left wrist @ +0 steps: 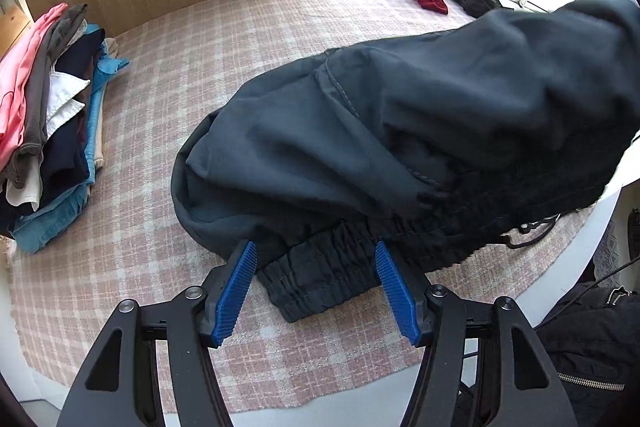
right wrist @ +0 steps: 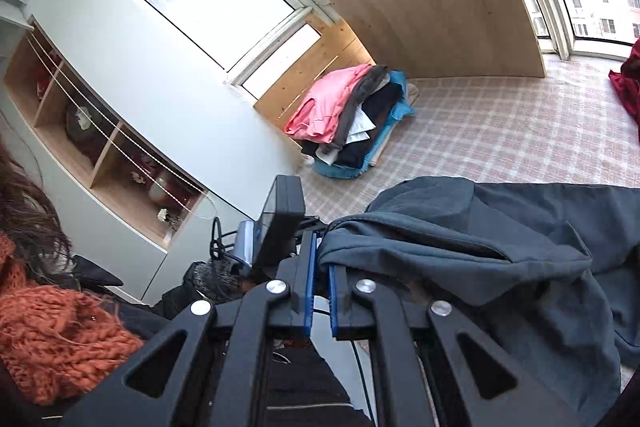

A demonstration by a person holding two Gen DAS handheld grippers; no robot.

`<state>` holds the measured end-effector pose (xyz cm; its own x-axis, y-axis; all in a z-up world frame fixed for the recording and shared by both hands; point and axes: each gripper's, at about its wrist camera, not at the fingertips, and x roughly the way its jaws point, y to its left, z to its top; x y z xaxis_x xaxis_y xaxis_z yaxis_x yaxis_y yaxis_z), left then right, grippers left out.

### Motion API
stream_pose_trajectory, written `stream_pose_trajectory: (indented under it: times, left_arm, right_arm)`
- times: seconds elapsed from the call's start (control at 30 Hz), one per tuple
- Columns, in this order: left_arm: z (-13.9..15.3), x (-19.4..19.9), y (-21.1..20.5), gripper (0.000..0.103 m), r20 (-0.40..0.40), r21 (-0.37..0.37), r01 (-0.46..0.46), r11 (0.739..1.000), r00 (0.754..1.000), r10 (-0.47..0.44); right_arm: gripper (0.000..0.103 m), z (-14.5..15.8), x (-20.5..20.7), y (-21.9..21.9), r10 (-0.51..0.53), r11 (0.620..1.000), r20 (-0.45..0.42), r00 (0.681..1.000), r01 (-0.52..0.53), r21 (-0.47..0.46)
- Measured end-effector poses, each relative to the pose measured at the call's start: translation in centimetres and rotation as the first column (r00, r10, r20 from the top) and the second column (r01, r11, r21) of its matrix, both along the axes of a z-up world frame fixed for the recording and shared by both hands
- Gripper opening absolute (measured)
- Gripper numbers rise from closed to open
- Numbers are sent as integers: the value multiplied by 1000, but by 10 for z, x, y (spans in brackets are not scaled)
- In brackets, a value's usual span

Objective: Fold clothes

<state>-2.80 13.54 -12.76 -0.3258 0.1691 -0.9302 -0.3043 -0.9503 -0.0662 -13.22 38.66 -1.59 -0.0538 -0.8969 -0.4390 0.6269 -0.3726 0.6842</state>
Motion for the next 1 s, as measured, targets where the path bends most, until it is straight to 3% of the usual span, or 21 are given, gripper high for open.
stream_pose_trajectory:
  times: [0.13,0.23,0.3,0.43,0.57,0.67,0.77,0.83,0.9,0.97,1.0]
  left_arm:
    - [-1,17,-6,60,13,20,4,1000,1000,-5]
    - [-4,32,-10,60,22,22,3,1000,1000,-3]
    - [-5,36,1,62,20,40,25,999,999,-26]
    - [-6,38,32,64,4,84,83,993,997,-83]
    - [6,22,78,64,-80,132,142,981,988,-132]
    - [14,4,109,72,-159,150,141,979,980,-117]
    - [16,-16,116,72,-216,145,83,986,975,-51]
    - [18,-26,107,65,-230,142,40,989,973,-6]
    - [25,-30,88,49,-228,183,44,982,974,-1]
    - [34,-30,68,39,-241,175,37,984,970,6]
    - [38,-29,58,39,-251,161,30,987,968,11]
  right_arm:
    - [6,-27,-12,-6,-64,998,121,991,62,22]
    - [6,-62,-30,-4,-133,990,298,945,138,3]
    - [6,-72,-37,-5,-165,985,343,925,174,5]
    - [6,-61,-41,-17,-196,980,317,928,191,47]
    - [6,-37,-43,-23,-223,974,239,945,204,101]
    - [6,-18,-45,-19,-249,967,191,949,232,108]
    - [6,-4,-46,-8,-281,958,152,948,266,110]
    - [6,1,-47,-1,-297,953,144,944,283,109]
    - [6,1,-47,3,-302,952,151,941,290,100]
    - [6,-2,-45,-2,-285,958,167,944,273,90]
    - [6,-4,-43,-7,-272,962,176,946,261,86]
